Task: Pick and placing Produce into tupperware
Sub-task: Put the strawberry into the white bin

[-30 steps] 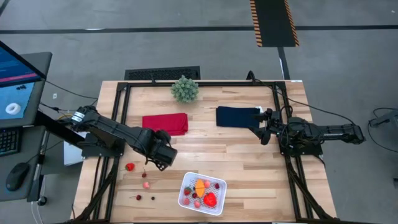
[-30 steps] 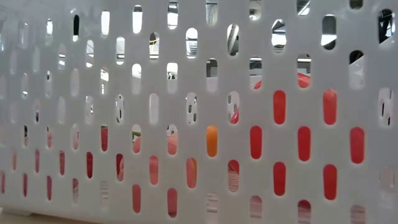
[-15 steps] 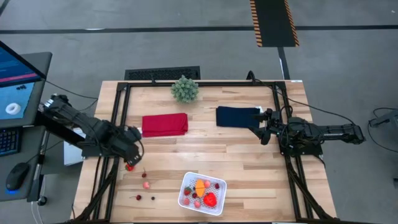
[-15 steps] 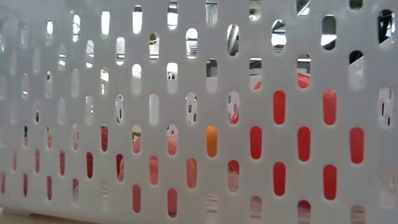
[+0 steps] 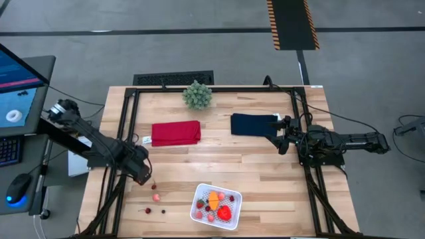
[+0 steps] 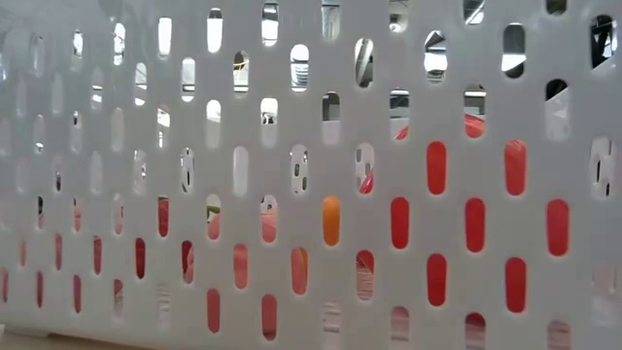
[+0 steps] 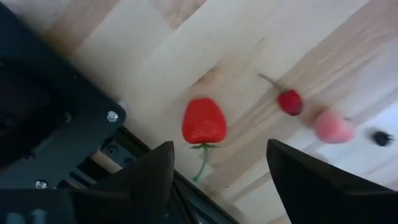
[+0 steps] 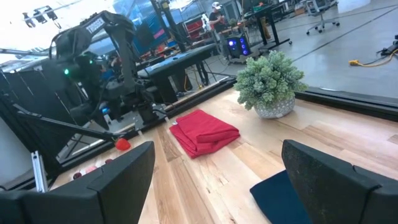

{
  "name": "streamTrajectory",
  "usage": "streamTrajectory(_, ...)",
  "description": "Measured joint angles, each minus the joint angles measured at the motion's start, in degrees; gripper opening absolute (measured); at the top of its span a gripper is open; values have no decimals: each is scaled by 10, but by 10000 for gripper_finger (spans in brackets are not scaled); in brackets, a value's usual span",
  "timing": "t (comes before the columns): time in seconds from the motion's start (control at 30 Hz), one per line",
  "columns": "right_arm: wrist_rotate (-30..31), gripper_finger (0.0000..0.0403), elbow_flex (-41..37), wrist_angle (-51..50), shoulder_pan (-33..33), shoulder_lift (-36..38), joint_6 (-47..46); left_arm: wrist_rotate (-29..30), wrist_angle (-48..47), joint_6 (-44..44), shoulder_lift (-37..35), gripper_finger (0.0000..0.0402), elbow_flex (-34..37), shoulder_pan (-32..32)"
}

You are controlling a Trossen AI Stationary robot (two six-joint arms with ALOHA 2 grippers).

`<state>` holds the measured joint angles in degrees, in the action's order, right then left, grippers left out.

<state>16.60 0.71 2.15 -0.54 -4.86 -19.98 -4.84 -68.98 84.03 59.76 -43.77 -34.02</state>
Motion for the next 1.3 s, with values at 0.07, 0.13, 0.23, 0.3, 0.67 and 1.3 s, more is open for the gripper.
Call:
streamTrajectory(0.07, 0, 374, 0, 0, 0, 0, 0, -11, 5, 11, 9, 254, 7, -10)
streamTrajectory(0.13, 0, 374, 0, 0, 0, 0, 0, -24, 16, 25, 21, 265, 9, -18)
streamTrajectory(0.23, 0, 374, 0, 0, 0, 0, 0, -33, 15, 35, 34, 287, 9, -30)
streamTrajectory(0.3, 0, 374, 0, 0, 0, 0, 0, -36, 17, 36, 45, 303, 9, -37)
streamTrajectory(0.67, 0, 374, 0, 0, 0, 0, 0, -100, 38, 62, 73, 355, 29, -73)
streamTrajectory(1.3, 0, 374, 0, 0, 0, 0, 0, -128, 140, 67, 73, 354, 103, -73)
